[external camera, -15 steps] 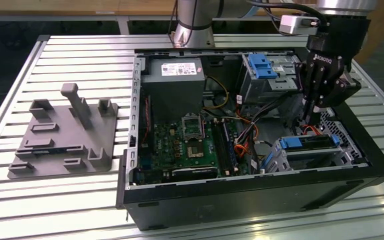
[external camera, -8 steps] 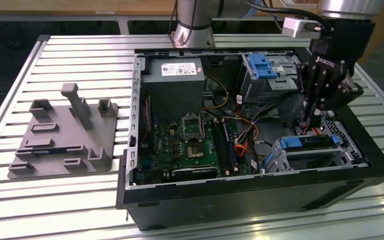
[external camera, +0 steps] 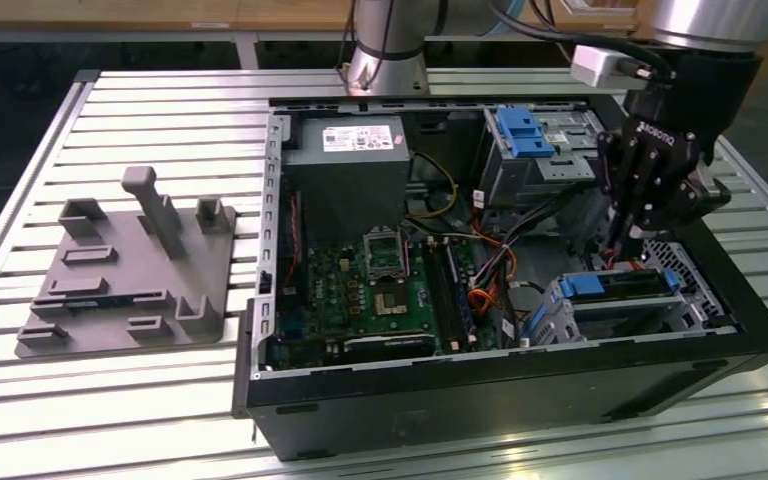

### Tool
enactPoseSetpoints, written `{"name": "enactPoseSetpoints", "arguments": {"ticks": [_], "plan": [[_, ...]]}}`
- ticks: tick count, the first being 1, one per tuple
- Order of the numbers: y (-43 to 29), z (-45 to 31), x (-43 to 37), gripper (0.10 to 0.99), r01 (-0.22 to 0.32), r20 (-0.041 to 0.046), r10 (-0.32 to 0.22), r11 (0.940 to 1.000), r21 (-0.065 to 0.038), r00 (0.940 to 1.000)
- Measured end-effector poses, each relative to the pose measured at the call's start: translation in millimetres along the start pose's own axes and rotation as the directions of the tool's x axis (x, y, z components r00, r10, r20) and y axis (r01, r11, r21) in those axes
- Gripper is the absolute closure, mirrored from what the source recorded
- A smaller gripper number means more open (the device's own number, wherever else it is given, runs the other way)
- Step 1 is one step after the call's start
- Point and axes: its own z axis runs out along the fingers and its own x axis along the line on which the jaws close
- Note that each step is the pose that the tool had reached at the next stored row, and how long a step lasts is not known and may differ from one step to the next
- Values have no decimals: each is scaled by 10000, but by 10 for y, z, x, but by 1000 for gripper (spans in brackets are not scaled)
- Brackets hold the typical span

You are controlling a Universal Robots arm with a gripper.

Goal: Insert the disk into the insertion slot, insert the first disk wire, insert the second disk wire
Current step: 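Insert the second disk wire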

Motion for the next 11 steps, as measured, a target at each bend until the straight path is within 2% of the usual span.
{"name": "enactPoseSetpoints", "arguments": {"ticks": [11], "plan": [[14,54,167,890,0,714,-5,10000,70,9974]]}}
